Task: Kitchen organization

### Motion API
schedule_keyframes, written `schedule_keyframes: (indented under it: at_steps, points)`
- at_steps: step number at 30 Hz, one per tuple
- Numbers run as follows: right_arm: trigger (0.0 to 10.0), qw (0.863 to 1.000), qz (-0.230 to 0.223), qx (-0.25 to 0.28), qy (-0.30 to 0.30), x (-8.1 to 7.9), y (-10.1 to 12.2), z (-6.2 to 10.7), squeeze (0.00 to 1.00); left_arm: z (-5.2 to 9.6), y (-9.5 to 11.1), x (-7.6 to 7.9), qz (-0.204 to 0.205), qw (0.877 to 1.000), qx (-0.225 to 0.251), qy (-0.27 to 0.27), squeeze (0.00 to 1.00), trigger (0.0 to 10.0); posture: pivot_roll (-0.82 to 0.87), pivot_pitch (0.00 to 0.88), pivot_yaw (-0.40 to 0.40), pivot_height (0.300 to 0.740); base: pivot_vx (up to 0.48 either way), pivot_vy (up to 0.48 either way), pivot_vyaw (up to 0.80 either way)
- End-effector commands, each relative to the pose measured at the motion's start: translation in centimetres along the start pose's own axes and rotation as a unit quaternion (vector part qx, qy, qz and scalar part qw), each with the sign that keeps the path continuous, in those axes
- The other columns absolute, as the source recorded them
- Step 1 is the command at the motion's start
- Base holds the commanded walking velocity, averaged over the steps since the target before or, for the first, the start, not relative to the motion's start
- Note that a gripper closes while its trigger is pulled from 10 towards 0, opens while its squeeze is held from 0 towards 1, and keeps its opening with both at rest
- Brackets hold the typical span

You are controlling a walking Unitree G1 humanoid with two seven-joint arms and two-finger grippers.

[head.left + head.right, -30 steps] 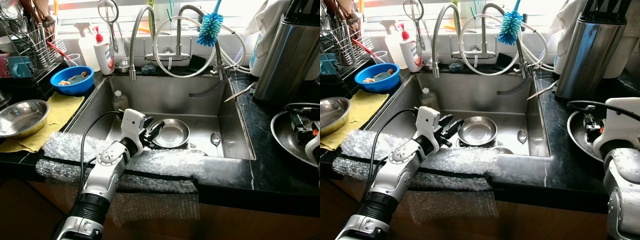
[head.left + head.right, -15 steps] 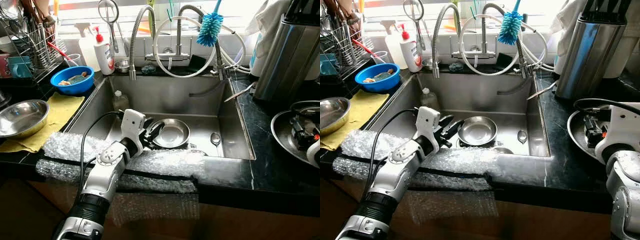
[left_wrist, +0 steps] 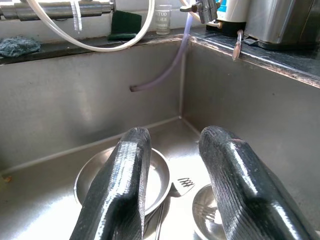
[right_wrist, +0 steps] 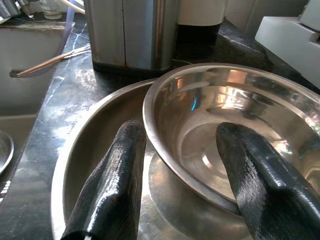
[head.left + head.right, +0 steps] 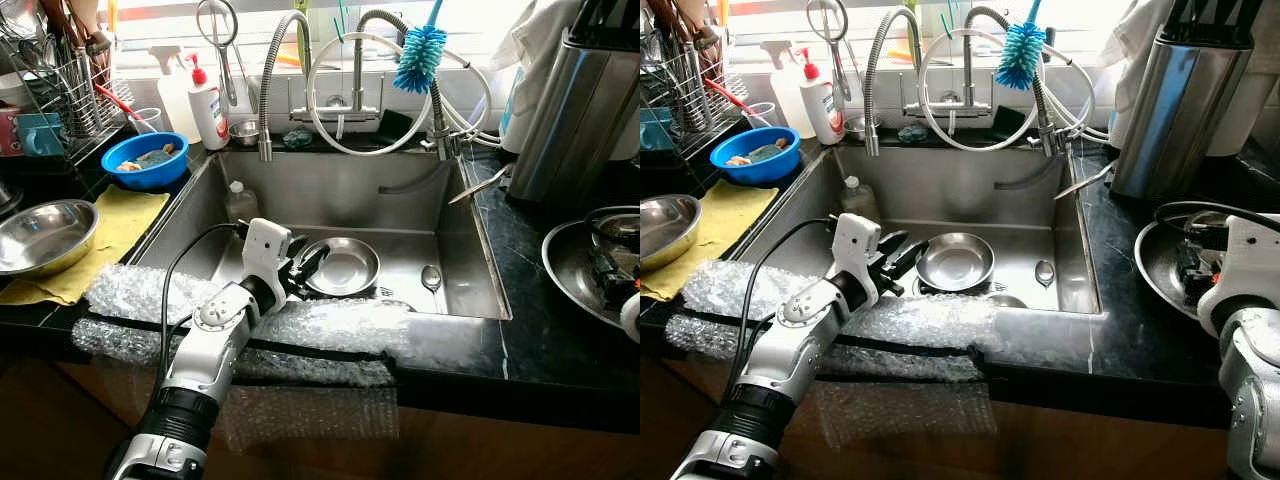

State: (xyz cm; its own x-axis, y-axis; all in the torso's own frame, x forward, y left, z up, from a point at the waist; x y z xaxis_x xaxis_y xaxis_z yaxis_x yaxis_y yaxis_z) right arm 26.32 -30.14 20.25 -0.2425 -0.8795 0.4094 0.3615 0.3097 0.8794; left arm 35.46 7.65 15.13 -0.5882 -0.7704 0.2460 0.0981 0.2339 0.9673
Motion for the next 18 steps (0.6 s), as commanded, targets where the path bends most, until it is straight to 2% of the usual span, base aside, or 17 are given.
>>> schedule_keyframes:
  at_steps: [1, 8, 14, 16, 18]
  points:
    - [10.0, 1.0, 0.001, -0.011, -0.003, 0.23, -0.27, -0.05, 0.0, 0.36, -0.92, -0.16, 0.001, 1.0, -0.022, 0.002, 0.0, 10.0, -0.23, 0.004, 0.073, 0.74, 0.0, 0.0, 0.0]
    - [10.0, 1.0, 0.002, -0.015, -0.005, 0.34, -0.31, -0.13, 0.0, 0.36, -0.93, -0.14, 0.002, 1.0, -0.022, 0.002, 0.0, 10.0, -0.22, 0.003, 0.074, 0.74, 0.0, 0.0, 0.0]
    - [10.0, 1.0, 0.007, -0.016, 0.012, -0.25, -0.4, -0.19, 0.0, 0.36, -0.92, -0.15, 0.002, 1.0, -0.022, 0.001, 0.0, 10.0, -0.22, 0.0, 0.074, 0.74, 0.0, 0.0, 0.0]
    - [10.0, 0.999, 0.027, -0.034, -0.005, 0.37, -1.16, -0.2, 0.0, 0.38, -0.92, -0.13, 0.002, 1.0, -0.023, 0.001, 0.0, 10.0, -0.22, 0.0, 0.074, 0.74, 0.0, 0.0, 0.0]
    - [10.0, 0.999, 0.027, -0.035, -0.01, 0.55, -1.24, -0.2, 0.0, 0.39, -0.92, -0.15, 0.002, 1.0, -0.023, 0.001, 0.0, 10.0, -0.22, 0.001, 0.075, 0.74, 0.0, 0.0, 0.0]
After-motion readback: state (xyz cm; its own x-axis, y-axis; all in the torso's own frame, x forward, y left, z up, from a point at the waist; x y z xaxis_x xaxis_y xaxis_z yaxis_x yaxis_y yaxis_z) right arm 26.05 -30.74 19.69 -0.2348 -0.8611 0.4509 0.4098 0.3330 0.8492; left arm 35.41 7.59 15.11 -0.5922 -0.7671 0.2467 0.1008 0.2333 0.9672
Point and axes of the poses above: a point about 5 cm out from each wrist's last joint towards the gripper, its own z axis pointing back from the gripper into the wrist, its own y axis along the axis of the wrist's last joint, x = y × z, the point moved 3 cm from there along -z, pointing out of the wrist towards the gripper, and after that the axes turned 13 degrees about z, right-handed, at the moved point
